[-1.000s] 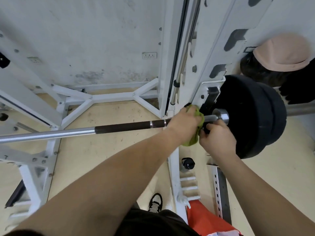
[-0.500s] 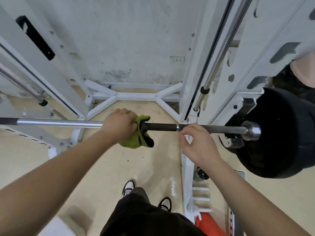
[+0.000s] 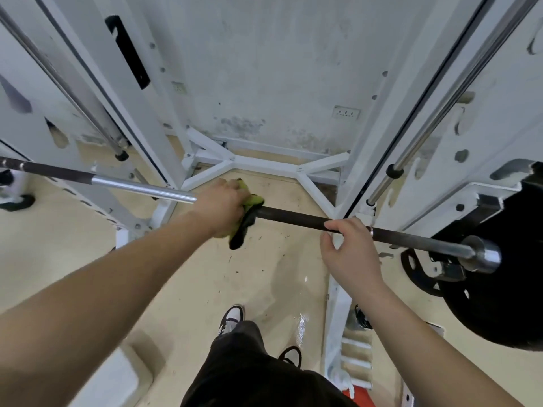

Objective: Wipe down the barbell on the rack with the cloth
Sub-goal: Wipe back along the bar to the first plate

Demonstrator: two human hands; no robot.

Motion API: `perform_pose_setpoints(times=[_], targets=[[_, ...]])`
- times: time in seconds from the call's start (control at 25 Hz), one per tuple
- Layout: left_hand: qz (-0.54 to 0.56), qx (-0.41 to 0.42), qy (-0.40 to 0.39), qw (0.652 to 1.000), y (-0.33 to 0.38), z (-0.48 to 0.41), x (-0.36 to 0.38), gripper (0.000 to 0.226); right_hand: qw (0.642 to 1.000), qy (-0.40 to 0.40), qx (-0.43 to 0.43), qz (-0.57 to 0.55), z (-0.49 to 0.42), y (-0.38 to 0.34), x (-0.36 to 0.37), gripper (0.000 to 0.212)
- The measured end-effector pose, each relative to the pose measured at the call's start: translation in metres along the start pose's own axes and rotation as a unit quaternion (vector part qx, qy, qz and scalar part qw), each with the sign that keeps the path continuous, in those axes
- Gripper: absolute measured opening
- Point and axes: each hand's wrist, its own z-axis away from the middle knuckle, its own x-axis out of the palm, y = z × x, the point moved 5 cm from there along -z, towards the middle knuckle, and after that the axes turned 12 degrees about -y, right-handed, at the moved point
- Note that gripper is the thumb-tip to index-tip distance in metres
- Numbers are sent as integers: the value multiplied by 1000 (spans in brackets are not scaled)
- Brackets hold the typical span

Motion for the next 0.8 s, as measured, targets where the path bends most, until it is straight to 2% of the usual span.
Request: perform_pose_setpoints(times=[0.12,0.2,0.24,0.36,0.44,0.56,0.64,0.72,0.8], targets=[[-47,125,33,991,88,0,1,43,1000,16,7,-7,2,-5,1,20],[-45,174,50,982,128,2,0,41,1000,12,20,-9,3,-5,-6,21],[-27,165,59,984,126,-2,-2,39,999,8,31,-15,4,-2,-11,22],[8,51,11,999,97,-17,-3,39,997,19,64,-45,16,11,-26,21],[-25,-1,-6,1000,109,-24,-6,37,995,40,84,-38,27,20,-35,23],[23,123,-15,992,179,-30,-7,29,992,59,112,-17,33,30,-47,27],[92,205,-10,974,187,-28,-7,29,992,64,111,-12,32,33,-53,26],[131,188,-19,973,156,-36,-6,39,991,67,110,-20,31,35,-57,23],[80,100,0,992,126,-36,3,37,992,60,109,-22,33,36,-55,20]])
